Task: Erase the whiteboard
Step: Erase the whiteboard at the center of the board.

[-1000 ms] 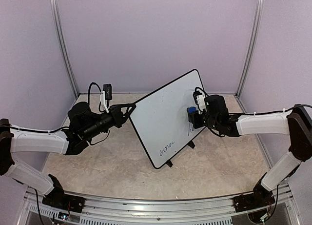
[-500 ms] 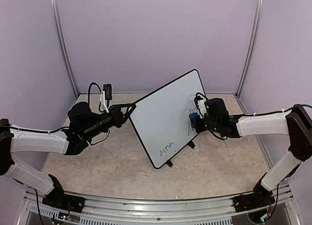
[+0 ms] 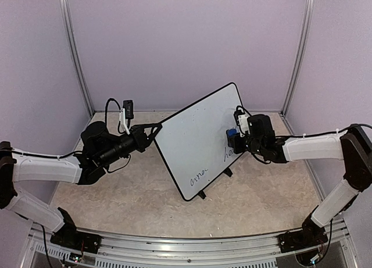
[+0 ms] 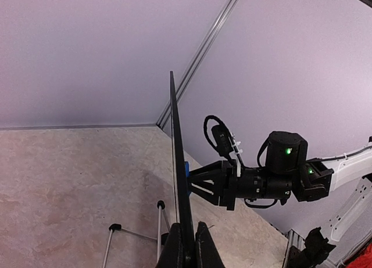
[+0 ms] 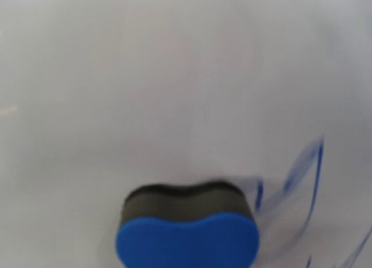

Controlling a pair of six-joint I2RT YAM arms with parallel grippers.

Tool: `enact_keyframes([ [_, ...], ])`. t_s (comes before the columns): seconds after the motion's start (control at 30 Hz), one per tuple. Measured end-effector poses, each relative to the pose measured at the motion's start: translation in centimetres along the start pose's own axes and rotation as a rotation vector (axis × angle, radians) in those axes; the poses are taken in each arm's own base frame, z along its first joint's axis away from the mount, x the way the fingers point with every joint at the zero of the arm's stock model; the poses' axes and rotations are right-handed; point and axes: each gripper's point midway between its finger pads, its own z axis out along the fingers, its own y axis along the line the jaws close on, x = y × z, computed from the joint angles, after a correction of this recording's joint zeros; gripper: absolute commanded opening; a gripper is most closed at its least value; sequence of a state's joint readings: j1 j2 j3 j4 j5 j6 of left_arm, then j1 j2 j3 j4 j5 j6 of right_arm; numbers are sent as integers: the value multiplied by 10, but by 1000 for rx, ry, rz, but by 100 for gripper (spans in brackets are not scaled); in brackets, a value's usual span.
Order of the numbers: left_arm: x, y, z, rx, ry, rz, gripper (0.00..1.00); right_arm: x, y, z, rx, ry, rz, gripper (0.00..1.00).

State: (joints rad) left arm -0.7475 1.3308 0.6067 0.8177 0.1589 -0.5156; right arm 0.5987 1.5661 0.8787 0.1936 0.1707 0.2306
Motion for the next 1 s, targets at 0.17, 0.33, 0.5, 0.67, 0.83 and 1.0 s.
enact_keyframes([
  [0.17, 0, 0, 0, -1, -1, -1, 0, 42, -8, -1, 12, 74, 5, 24],
  [0.33, 0, 0, 0, 0, -1, -2, 0, 48, -10, -1, 13, 90, 7, 24],
  [0.5, 0, 1, 0, -2, -1, -4, 0, 38, -11, 2, 17, 103, -6, 24],
  [0.67, 0, 1, 0, -6, -2, -7, 0, 2, -8, 5, 14, 50, -11, 24],
  [0.83, 0, 1, 0, -6, -2, -7, 0, -14, -5, 5, 9, 15, -14, 24],
  [1.0, 0, 1, 0, -7, -2, -7, 0, -9, -6, 6, 6, 1, -8, 24],
])
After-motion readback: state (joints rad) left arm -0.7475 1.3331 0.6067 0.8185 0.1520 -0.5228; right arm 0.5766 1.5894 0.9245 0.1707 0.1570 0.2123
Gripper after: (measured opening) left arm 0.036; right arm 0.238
